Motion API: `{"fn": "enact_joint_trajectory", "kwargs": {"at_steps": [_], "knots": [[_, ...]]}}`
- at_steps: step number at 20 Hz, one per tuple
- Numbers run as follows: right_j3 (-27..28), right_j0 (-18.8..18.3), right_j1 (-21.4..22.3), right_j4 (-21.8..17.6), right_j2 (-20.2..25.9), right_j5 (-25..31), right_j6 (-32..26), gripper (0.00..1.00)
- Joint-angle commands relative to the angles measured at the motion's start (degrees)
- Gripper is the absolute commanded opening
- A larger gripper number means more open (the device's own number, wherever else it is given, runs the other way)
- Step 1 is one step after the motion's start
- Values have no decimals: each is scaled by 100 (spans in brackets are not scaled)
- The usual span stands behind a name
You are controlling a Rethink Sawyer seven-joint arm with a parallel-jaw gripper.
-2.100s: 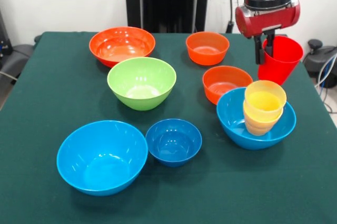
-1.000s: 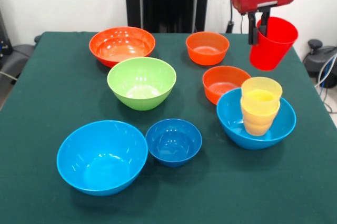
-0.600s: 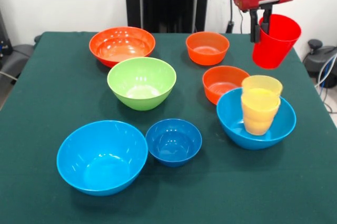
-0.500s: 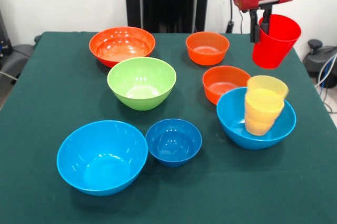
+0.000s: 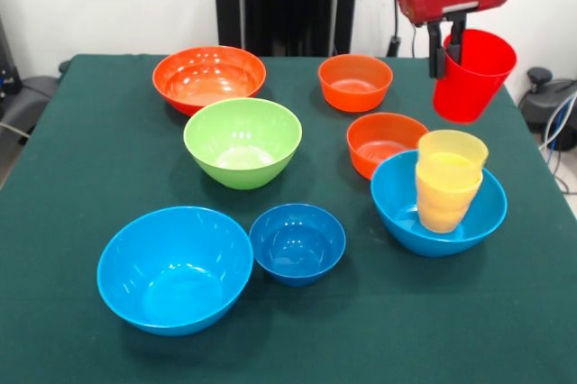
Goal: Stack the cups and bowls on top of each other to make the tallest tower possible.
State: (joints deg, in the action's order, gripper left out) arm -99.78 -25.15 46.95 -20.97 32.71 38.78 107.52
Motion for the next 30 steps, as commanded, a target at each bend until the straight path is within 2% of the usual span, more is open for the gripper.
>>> {"fn": "enact_joint_trajectory", "kwargs": {"at_steps": [1, 14, 16, 22, 29, 30], "knots": [[571, 23, -470, -162, 144, 553, -644, 0], [876, -61, -444, -114, 274, 1171, -1015, 0], [723, -53, -397, -87, 234, 1105, -831, 0], [508, -72, -451, -272, 194, 820, -810, 0], [757, -6, -639, -321, 201, 744, -792, 0], [612, -36, -632, -357, 191, 597, -754, 0]]}}
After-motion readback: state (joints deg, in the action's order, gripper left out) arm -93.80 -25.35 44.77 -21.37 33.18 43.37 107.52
